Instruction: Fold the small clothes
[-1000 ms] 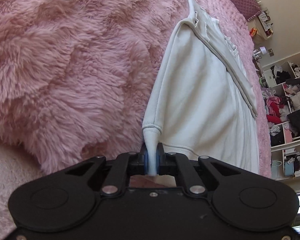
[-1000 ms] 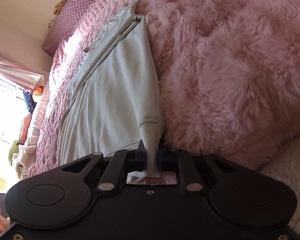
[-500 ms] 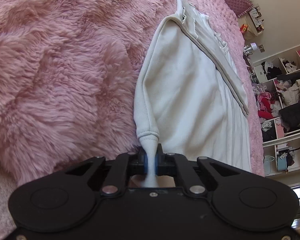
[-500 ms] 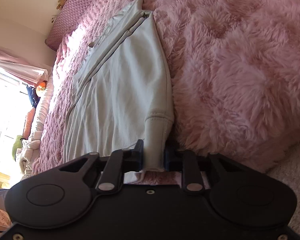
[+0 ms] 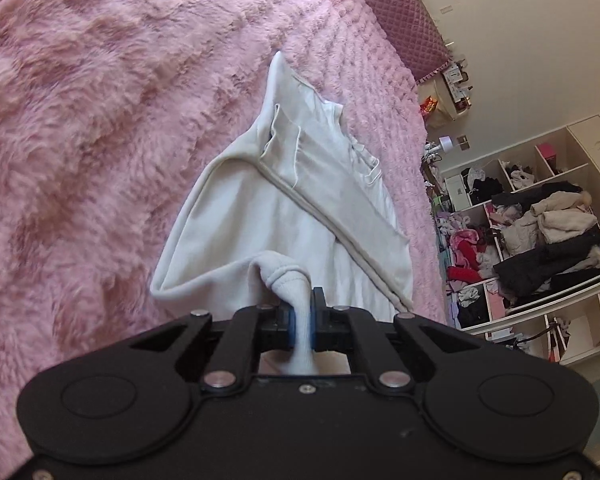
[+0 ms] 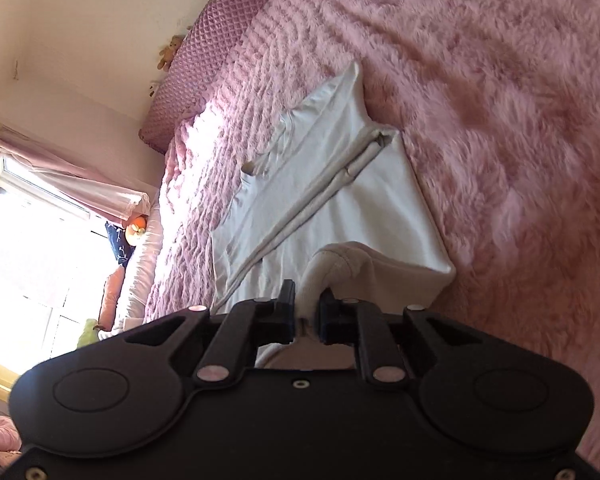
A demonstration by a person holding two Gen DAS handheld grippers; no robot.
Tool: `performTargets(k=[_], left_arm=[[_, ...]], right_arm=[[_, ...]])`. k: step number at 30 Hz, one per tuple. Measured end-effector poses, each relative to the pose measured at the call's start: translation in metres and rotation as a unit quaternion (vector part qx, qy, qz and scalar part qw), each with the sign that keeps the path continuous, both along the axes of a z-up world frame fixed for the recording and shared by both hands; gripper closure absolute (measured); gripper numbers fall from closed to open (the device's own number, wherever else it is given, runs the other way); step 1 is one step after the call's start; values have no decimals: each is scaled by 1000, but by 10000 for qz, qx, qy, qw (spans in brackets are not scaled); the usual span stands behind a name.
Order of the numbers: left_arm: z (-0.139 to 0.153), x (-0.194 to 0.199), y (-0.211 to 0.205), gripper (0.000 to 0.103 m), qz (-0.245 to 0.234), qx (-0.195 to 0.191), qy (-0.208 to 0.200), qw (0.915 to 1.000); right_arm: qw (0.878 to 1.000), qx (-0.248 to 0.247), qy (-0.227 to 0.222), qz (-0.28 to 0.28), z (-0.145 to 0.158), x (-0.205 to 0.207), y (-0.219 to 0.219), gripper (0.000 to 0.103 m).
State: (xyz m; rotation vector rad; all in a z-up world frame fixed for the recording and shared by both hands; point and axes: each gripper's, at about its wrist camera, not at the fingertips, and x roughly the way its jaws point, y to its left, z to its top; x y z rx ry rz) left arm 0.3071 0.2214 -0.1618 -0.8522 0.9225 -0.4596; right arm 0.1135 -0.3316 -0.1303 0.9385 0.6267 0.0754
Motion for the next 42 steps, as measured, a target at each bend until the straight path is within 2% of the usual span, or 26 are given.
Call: performTargets(k=[4, 6, 7, 8, 9, 10, 11, 12, 14, 16, 17, 21, 25, 27, 29, 33, 36, 42], left_arm=[[39, 95, -20, 99, -114, 241, -618, 9977], [54, 146, -34, 99, -25, 384, -822, 9959], [58, 168, -42, 96, -39, 508, -949, 9942], [60, 187, -49, 88, 3, 695, -1004, 9925], [58, 210, -58, 76, 212, 1005, -961, 9901], [52, 228, -63, 47, 305, 1243, -830, 9883], [47, 239, -66, 50, 364, 1402, -736, 9867], [39, 248, -68, 50, 464, 1483, -570, 9862], [28, 247, -64, 50, 465, 1332, -334, 9894], [15, 222, -55, 50, 407, 1054, -361, 9929], [12, 210, -52, 50, 383, 1039, -359, 9932], [-10, 135, -31, 50, 515, 926, -102, 9943], [-50, 83, -18, 50, 767, 451, 437, 9951], [-70, 77, -18, 50, 855, 238, 695, 9936], [-81, 78, -19, 50, 978, 58, 694, 9928], [-85, 95, -24, 50, 1208, -13, 585, 9909], [-85, 109, -25, 50, 1384, -218, 624, 9882], [-79, 125, -31, 57, 1548, -224, 682, 9853]], right_arm=[[9987, -258, -432, -67, 27, 93, -31, 92], [9976, -401, -555, -120, 34, 147, -44, 92], [9974, -410, -587, -125, 35, 171, -49, 91], [9975, -388, -555, -215, 32, 194, -55, 87], [9977, -355, -501, -295, 26, 216, -60, 82], [9977, -370, -425, -374, 20, 231, -63, 59], [9964, -488, -213, -665, 13, 245, -64, 41], [9933, -633, -48, -961, 7, 250, -64, 40], [9920, -640, 93, -1086, -2, 251, -63, 40], [9959, -262, -64, -862, -12, 233, -60, 40], [9974, -157, -120, -693, -14, 220, -55, 40], [9994, -147, -143, -289, -21, 147, -32, 40], [9983, 186, 119, -532, -49, 82, -16, 40], [9967, 345, 246, -690, -65, 70, -11, 40], [9944, 399, 280, -943, -78, 67, -9, 40], [9888, 523, 125, -1392, -90, 77, -10, 40], [9851, 589, -1, -1615, -89, 86, -10, 40], [9771, 770, 9, -1986, -88, 109, -18, 43]])
